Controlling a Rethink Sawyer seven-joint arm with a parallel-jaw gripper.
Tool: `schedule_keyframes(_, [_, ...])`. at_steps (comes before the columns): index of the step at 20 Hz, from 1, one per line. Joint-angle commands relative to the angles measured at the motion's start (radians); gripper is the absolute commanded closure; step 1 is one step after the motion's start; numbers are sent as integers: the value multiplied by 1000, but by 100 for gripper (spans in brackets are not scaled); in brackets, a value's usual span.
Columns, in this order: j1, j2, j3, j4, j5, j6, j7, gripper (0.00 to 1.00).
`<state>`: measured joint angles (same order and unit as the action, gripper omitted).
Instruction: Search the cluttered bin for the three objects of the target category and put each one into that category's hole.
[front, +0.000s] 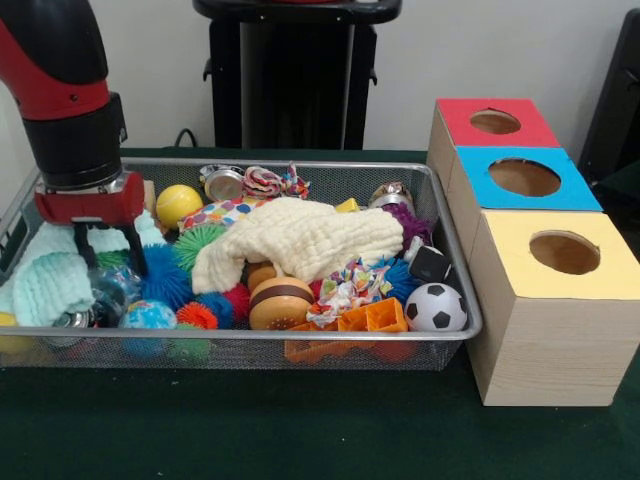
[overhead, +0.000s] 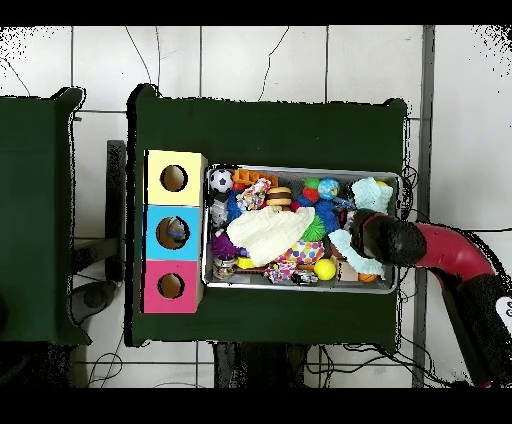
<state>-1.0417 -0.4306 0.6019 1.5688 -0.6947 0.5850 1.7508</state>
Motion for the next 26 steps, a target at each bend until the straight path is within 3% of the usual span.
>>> schedule_keyframes(1, [8, -54, 124, -15, 10, 137, -330, 0])
schedule_keyframes(6, [-1, -87, 151, 1, 35, 186, -326, 0])
schedule_keyframes(14, [-10, -131, 168, 44, 49, 180, -257, 0])
schedule_keyframes(26, [-19, -87, 162, 44, 23, 127, -232, 0])
